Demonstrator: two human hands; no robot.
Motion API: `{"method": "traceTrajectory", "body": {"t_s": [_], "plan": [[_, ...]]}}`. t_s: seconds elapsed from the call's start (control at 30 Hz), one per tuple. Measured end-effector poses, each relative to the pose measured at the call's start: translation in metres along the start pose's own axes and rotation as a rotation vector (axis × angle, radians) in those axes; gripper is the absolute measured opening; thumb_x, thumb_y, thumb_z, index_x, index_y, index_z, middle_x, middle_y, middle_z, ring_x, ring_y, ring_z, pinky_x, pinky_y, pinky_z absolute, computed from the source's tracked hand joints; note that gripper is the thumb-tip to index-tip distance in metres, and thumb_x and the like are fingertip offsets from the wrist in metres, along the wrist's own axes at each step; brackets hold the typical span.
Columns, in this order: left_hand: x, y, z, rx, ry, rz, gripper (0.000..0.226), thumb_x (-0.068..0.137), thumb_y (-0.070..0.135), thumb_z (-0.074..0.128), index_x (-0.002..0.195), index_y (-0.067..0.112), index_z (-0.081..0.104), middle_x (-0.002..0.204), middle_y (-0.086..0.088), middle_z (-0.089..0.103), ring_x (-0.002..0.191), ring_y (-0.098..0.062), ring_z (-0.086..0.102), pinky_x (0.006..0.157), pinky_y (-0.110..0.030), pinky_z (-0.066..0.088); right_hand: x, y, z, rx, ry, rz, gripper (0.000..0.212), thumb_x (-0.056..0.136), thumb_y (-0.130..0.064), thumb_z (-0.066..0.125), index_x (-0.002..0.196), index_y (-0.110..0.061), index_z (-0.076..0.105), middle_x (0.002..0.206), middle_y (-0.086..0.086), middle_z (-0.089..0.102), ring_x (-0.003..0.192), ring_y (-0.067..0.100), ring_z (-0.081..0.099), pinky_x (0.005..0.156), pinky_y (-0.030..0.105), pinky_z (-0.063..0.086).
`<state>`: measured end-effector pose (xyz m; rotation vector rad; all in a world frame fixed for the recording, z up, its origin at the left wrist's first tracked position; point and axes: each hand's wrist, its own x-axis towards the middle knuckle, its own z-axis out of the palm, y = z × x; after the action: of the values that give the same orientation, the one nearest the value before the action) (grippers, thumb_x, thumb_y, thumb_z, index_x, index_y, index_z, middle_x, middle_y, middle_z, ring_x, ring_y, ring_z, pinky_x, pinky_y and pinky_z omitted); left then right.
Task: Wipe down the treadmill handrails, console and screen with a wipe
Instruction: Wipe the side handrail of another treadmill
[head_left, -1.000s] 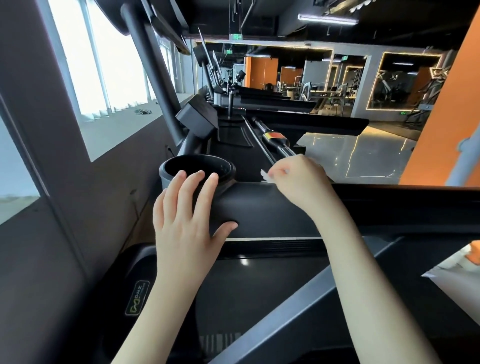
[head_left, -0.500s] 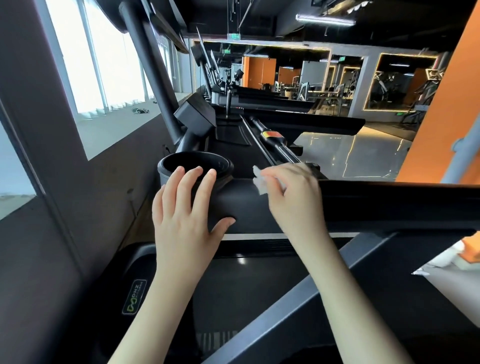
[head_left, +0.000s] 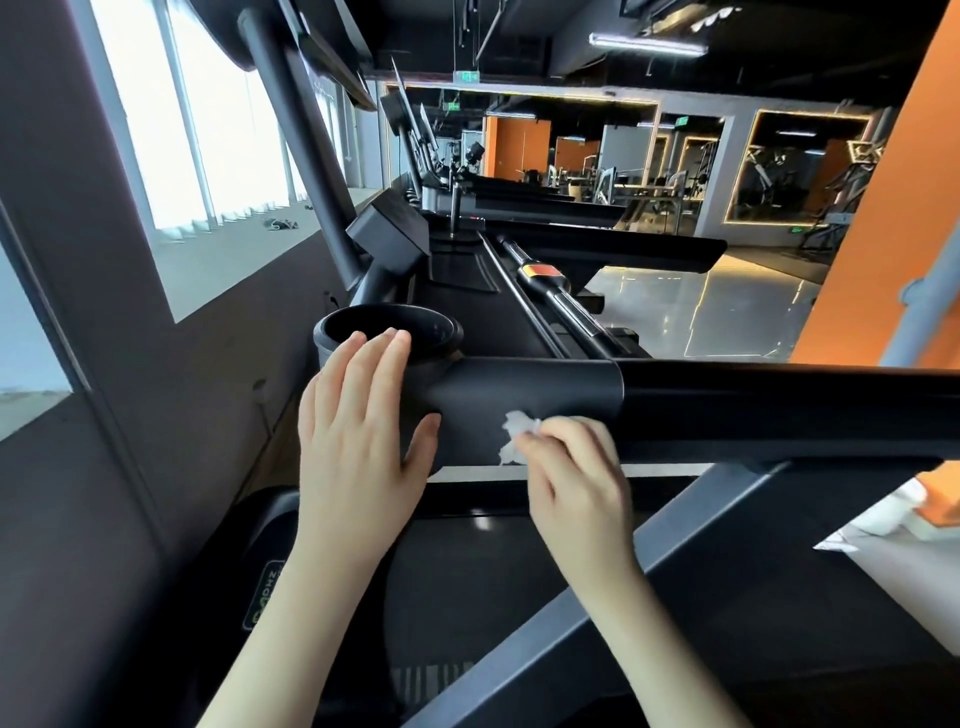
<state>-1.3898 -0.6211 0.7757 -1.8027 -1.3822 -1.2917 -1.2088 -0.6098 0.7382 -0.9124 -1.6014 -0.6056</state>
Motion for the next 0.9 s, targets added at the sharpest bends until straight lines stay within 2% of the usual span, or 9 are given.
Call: {"method": "traceTrajectory", "body": {"t_s": [0.13, 0.2, 0.27, 0.33, 0.43, 0.5, 0.67, 0.8, 0.9], "plan": [[-0.001, -0.007, -0.001, -0.017, 0.033, -0.047, 0.053, 0.085, 0.028, 0.06, 0.135, 0.011, 0.049, 0.142, -0.018, 0.043, 0.136, -0.036, 0.031, 0.109, -0.046, 0.027, 0.0, 0.004, 0.005, -0.037, 0.203, 0.175, 0.013, 0.088, 0.003, 0.064, 0.083, -0.003, 0.075, 0.084, 0.006, 0.066, 0.077, 0.023, 0.053, 0.072, 0.03, 0.049], [-0.001, -0.008, 0.0, -0.018, 0.029, -0.049, 0.052, 0.086, 0.03, 0.059, 0.135, 0.015, 0.047, 0.141, -0.018, 0.044, 0.136, -0.038, 0.031, 0.108, -0.049, 0.029, -0.009, -0.006, 0.014, 0.001, 0.181, 0.153, 0.013, 0.088, 0.004, 0.064, 0.084, -0.001, 0.075, 0.085, 0.006, 0.066, 0.076, 0.024, 0.054, 0.073, 0.029, 0.049], [-0.001, -0.01, -0.001, -0.013, 0.022, -0.032, 0.052, 0.087, 0.031, 0.06, 0.135, 0.013, 0.049, 0.138, -0.018, 0.046, 0.133, -0.039, 0.034, 0.106, -0.051, 0.033, -0.016, -0.011, 0.018, 0.023, 0.094, 0.065, 0.013, 0.085, 0.007, 0.064, 0.086, -0.001, 0.075, 0.087, 0.007, 0.066, 0.078, 0.025, 0.055, 0.073, 0.032, 0.051], [0.0, -0.012, -0.002, -0.009, 0.013, -0.023, 0.054, 0.087, 0.032, 0.06, 0.135, 0.01, 0.05, 0.136, -0.017, 0.048, 0.132, -0.038, 0.035, 0.106, -0.051, 0.034, -0.01, -0.005, 0.013, 0.021, 0.078, 0.019, 0.014, 0.086, 0.007, 0.064, 0.087, -0.002, 0.075, 0.089, 0.005, 0.065, 0.078, 0.025, 0.055, 0.073, 0.032, 0.051], [0.0, -0.014, -0.003, -0.019, 0.01, -0.034, 0.062, 0.086, 0.035, 0.059, 0.137, 0.002, 0.046, 0.137, -0.016, 0.049, 0.133, -0.037, 0.036, 0.108, -0.048, 0.033, 0.01, 0.003, 0.008, 0.018, 0.241, 0.147, 0.015, 0.091, 0.002, 0.061, 0.087, -0.001, 0.076, 0.092, 0.001, 0.063, 0.08, 0.022, 0.053, 0.077, 0.022, 0.046], [0.0, -0.015, -0.003, -0.02, 0.015, -0.032, 0.063, 0.087, 0.036, 0.058, 0.137, 0.0, 0.045, 0.138, -0.015, 0.049, 0.133, -0.036, 0.035, 0.11, -0.045, 0.03, 0.013, -0.001, 0.012, 0.027, 0.305, 0.225, 0.014, 0.088, 0.006, 0.063, 0.089, 0.0, 0.075, 0.09, 0.006, 0.064, 0.08, 0.023, 0.053, 0.078, 0.023, 0.045], [-0.001, -0.015, -0.002, -0.018, 0.021, -0.027, 0.061, 0.086, 0.033, 0.061, 0.137, 0.001, 0.047, 0.138, -0.015, 0.049, 0.134, -0.036, 0.036, 0.109, -0.046, 0.032, -0.013, -0.016, 0.021, 0.042, 0.132, 0.044, 0.017, 0.092, 0.003, 0.059, 0.091, -0.002, 0.075, 0.099, -0.002, 0.058, 0.084, 0.023, 0.052, 0.079, 0.03, 0.049], [-0.002, -0.015, -0.001, -0.031, 0.026, -0.041, 0.061, 0.087, 0.035, 0.058, 0.137, 0.002, 0.046, 0.139, -0.014, 0.048, 0.135, -0.034, 0.034, 0.109, -0.047, 0.033, 0.021, -0.009, 0.017, 0.017, 0.222, 0.129, 0.016, 0.091, 0.004, 0.06, 0.092, -0.002, 0.075, 0.092, 0.002, 0.064, 0.081, 0.024, 0.051, 0.077, 0.03, 0.047], [-0.002, -0.015, 0.0, -0.035, 0.036, -0.041, 0.061, 0.087, 0.035, 0.057, 0.137, 0.002, 0.046, 0.139, -0.014, 0.048, 0.135, -0.034, 0.034, 0.109, -0.046, 0.033, 0.05, -0.014, 0.02, 0.025, 0.158, 0.187, 0.024, 0.093, 0.0, 0.051, 0.093, -0.006, 0.075, 0.085, 0.004, 0.065, 0.081, 0.025, 0.049, 0.075, 0.033, 0.045]]}}
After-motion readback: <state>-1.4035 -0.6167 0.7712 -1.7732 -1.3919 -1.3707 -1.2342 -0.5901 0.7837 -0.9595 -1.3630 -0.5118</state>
